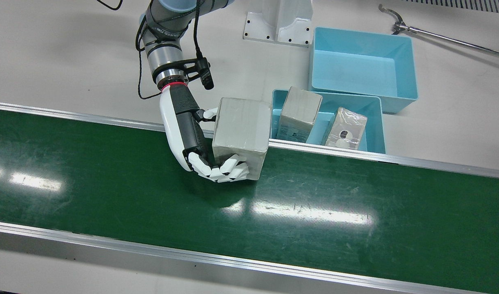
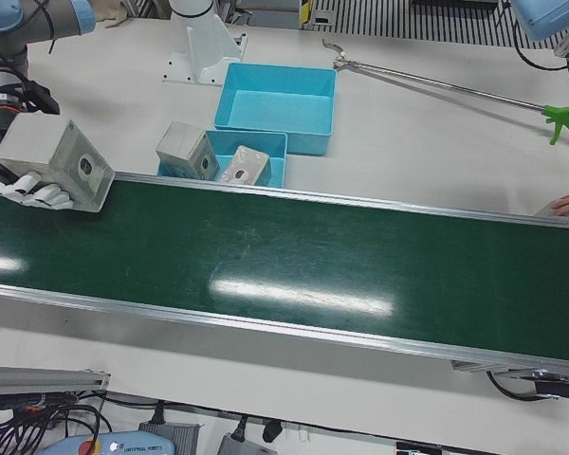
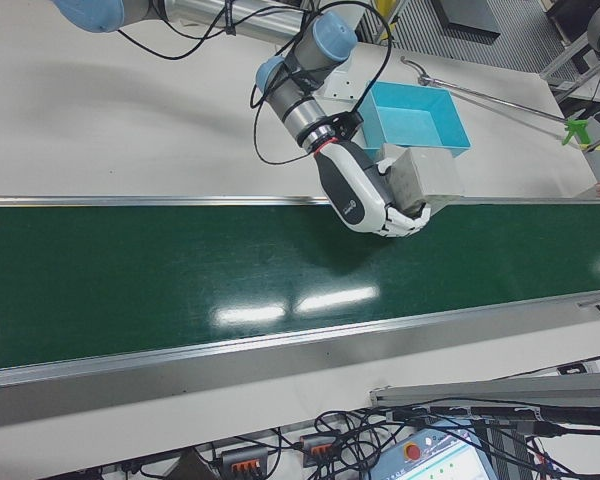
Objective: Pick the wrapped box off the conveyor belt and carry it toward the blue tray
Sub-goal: 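Lift the white box off the belt and carry it over the blue tray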
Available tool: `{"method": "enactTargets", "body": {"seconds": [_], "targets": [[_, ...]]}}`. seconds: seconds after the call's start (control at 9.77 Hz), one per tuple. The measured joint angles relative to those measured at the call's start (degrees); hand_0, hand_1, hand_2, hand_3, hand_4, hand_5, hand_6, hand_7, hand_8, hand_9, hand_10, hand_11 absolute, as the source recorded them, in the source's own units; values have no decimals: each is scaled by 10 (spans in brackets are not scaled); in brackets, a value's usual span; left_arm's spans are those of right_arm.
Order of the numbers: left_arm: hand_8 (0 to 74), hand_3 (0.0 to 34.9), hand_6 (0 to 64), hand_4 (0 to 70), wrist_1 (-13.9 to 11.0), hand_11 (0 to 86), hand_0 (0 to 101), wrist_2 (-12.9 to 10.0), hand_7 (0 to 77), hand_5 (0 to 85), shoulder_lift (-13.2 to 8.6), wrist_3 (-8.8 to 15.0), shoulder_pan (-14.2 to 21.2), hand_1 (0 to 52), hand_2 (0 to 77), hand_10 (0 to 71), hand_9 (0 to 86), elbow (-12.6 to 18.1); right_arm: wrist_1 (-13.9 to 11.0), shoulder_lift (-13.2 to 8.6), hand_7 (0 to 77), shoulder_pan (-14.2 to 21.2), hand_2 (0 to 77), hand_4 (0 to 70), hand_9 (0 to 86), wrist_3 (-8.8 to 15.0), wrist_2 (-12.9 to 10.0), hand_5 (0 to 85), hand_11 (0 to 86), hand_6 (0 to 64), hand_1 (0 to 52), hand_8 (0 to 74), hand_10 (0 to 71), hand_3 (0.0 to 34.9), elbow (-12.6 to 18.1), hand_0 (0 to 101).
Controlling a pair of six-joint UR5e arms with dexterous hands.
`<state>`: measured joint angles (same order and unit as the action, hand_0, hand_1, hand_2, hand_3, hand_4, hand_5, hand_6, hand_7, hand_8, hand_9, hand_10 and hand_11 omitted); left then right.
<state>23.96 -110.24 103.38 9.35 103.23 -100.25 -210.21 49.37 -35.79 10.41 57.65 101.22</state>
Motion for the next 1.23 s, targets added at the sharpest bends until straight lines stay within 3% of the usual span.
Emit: {"method": "enactTargets", "body": {"seconds": [0.1, 0.31, 0.51, 0.61, 0.72, 0.82, 0.92, 1.13, 1.23], "targets": [[5, 0, 5, 0, 0, 5, 0, 0, 5, 11, 0, 0, 0, 0, 11, 0, 0, 0, -21, 0, 387, 2, 344, 229, 311, 5, -8, 518, 256, 305, 125, 436, 398, 7, 35, 506], [5, 0, 0, 0, 0, 5, 0, 0, 5, 11, 0, 0, 0, 0, 5, 0, 5, 0, -51, -3, 431, 15, 344, 229, 338, 26, -24, 567, 305, 344, 125, 518, 502, 27, 92, 492], [5, 0, 5, 0, 0, 5, 0, 0, 5, 11, 0, 0, 0, 0, 5, 5, 5, 0, -59, -16, 436, 43, 344, 229, 338, 71, -43, 573, 311, 349, 125, 535, 518, 26, 107, 490], [5, 0, 5, 0, 0, 5, 0, 0, 5, 11, 0, 0, 0, 0, 5, 5, 5, 0, -58, -27, 464, 61, 344, 229, 360, 100, -62, 595, 371, 371, 125, 562, 518, 8, 102, 485], [5, 0, 0, 0, 0, 5, 0, 0, 5, 11, 0, 0, 0, 0, 11, 5, 5, 0, -51, -44, 529, 78, 344, 240, 475, 122, -81, 638, 507, 382, 125, 540, 502, 16, 87, 487], [5, 0, 0, 0, 0, 5, 0, 0, 5, 11, 0, 0, 0, 0, 11, 5, 5, 0, -38, -70, 529, 94, 420, 240, 475, 138, -93, 638, 507, 382, 11, 540, 502, 3, 59, 488], [5, 0, 0, 0, 0, 5, 0, 0, 5, 11, 0, 0, 0, 0, 11, 0, 0, 0, -23, -94, 567, 106, 447, 240, 671, 153, -101, 687, 660, 382, 5, 480, 464, 2, 31, 486], [5, 0, 5, 0, 0, 5, 0, 0, 5, 11, 0, 0, 0, 0, 5, 0, 5, 0, 14, -124, 600, 128, 447, 240, 676, 177, -109, 687, 633, 382, 5, 469, 442, 0, -20, 487], [5, 0, 5, 0, 0, 5, 0, 0, 5, 11, 0, 0, 0, 0, 11, 0, 5, 0, 29, -129, 600, 140, 447, 240, 676, 183, -108, 687, 556, 382, 5, 431, 376, 0, -41, 493]]}}
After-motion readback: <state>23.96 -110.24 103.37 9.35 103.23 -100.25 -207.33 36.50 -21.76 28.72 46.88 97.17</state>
